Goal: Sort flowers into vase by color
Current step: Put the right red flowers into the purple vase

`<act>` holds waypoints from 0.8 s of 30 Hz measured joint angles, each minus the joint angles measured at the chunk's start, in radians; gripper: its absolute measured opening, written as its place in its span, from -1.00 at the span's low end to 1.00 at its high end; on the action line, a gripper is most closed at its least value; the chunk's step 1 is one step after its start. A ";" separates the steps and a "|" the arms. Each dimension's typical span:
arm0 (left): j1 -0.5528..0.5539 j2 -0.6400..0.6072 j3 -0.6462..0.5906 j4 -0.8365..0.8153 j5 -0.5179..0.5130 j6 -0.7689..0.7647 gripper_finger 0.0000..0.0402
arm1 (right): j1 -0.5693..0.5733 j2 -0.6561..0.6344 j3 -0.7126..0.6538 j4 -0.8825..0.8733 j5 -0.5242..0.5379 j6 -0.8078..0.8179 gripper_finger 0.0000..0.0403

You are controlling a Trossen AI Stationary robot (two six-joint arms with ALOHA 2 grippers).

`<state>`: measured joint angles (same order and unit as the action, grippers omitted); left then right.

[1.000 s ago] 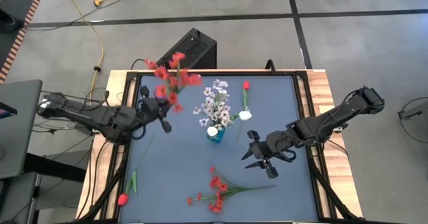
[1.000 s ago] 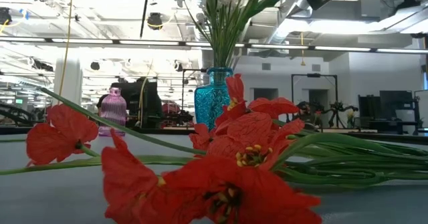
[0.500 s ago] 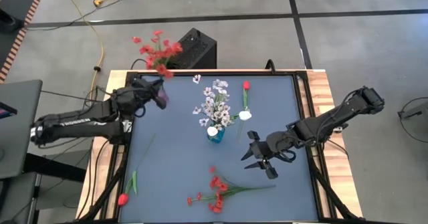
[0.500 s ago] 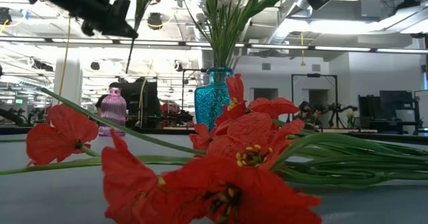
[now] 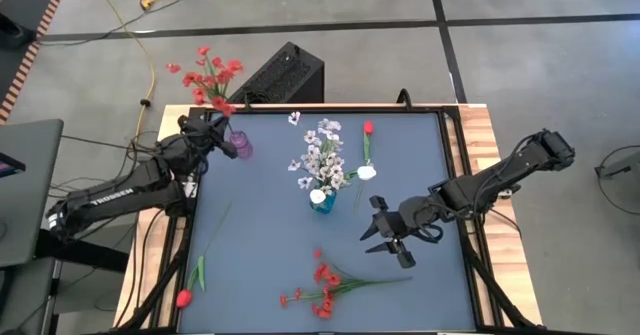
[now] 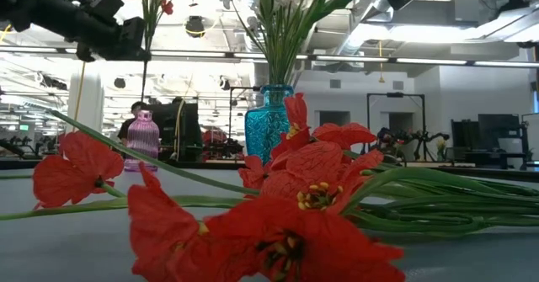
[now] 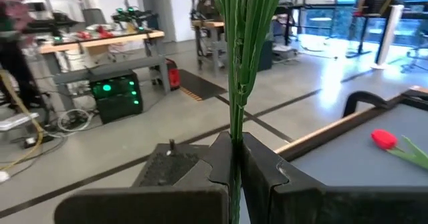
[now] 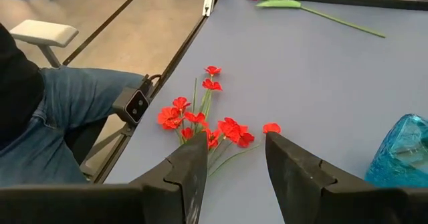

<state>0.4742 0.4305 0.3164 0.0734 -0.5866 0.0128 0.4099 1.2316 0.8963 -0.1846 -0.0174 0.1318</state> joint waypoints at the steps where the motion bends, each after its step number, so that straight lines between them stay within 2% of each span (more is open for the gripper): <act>1: 0.008 0.000 -0.007 0.012 0.018 0.000 -1.00 | 0.000 0.000 0.000 0.003 0.000 0.000 -0.12; 13: 0.076 0.001 -0.029 0.055 0.064 0.014 -1.00 | 0.000 0.000 0.000 0.007 0.000 0.002 -0.12; 17: 0.093 0.003 -0.029 0.054 0.116 0.003 -1.00 | 0.000 0.000 0.000 0.007 0.014 0.002 -0.12; 24: 0.100 0.065 -0.035 0.062 0.129 -0.008 -1.00 | 0.000 0.000 0.000 0.006 0.021 0.001 -0.12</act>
<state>0.5743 0.4952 0.2812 0.1352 -0.4574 0.0044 0.4099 1.2316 0.8959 -0.1783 0.0036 0.1333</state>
